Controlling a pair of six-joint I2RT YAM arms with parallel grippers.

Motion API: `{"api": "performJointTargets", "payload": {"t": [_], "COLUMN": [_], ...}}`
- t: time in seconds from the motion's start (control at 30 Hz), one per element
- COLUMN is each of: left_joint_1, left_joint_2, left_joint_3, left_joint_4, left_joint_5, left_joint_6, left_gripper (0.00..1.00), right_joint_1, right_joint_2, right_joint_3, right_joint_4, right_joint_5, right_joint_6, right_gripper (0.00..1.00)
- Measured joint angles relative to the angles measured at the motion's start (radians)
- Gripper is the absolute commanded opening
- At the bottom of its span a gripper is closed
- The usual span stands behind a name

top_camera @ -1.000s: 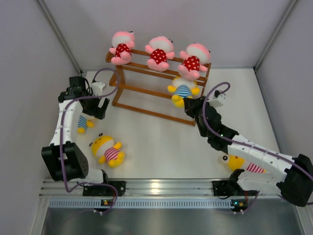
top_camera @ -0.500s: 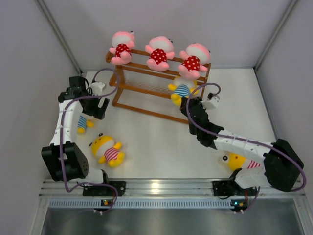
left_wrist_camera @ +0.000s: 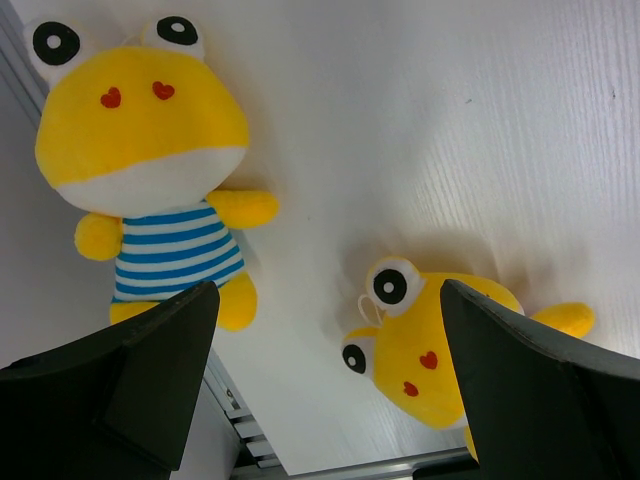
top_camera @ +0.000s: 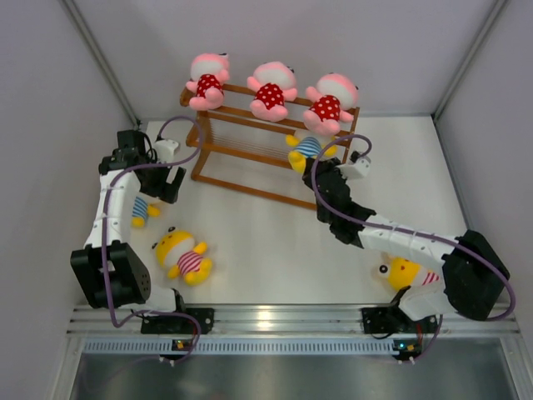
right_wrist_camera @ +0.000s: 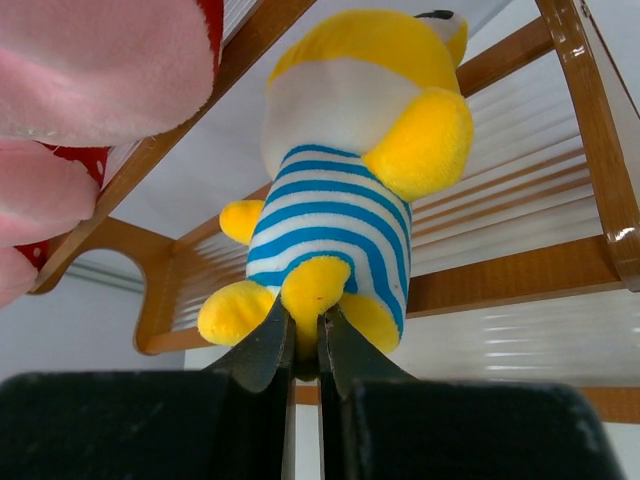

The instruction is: Place and organize the stuffed toys onto the shelf

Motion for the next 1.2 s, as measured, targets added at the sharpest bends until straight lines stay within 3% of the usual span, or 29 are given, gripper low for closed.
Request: {"api": "performJointTargets", "payload": {"t": [0.23,0.33,0.43,0.53,0.57,0.77,1.2], "left_joint_1": [0.002,0.002,0.002,0.003,0.003,0.009,0.195], "left_joint_2": [0.0,0.0,0.0,0.0,0.0,0.0,0.046], "left_joint_3": [-0.002,-0.005,-0.006,-0.006,-0.006,-0.01,-0.063], "left_joint_4": [0.0,0.0,0.0,0.0,0.0,0.002,0.139], "left_joint_5": [0.0,0.0,0.0,0.0,0.0,-0.008,-0.17], "left_joint_6": [0.003,0.003,0.004,0.004,0.004,0.008,0.053], "left_gripper": [0.98,0.98,0.98,0.98,0.98,0.98,0.93], "right_joint_1": [-0.007,-0.014,-0.015,-0.015,-0.015,-0.015,0.005], "right_joint_2": [0.023,0.026,0.026,0.024,0.024,-0.009,-0.125], "right_joint_3": [0.0,-0.002,-0.002,-0.003,-0.004,-0.011,0.0], "right_joint_4": [-0.007,-0.009,-0.01,-0.013,-0.014,-0.046,-0.18], "right_joint_5": [-0.003,-0.011,-0.014,-0.019,-0.024,-0.058,-0.145], "right_joint_6": [0.01,0.022,0.028,0.034,0.034,0.03,-0.154], "right_gripper": [0.04,0.11,0.2,0.35,0.44,0.61,0.67]}}
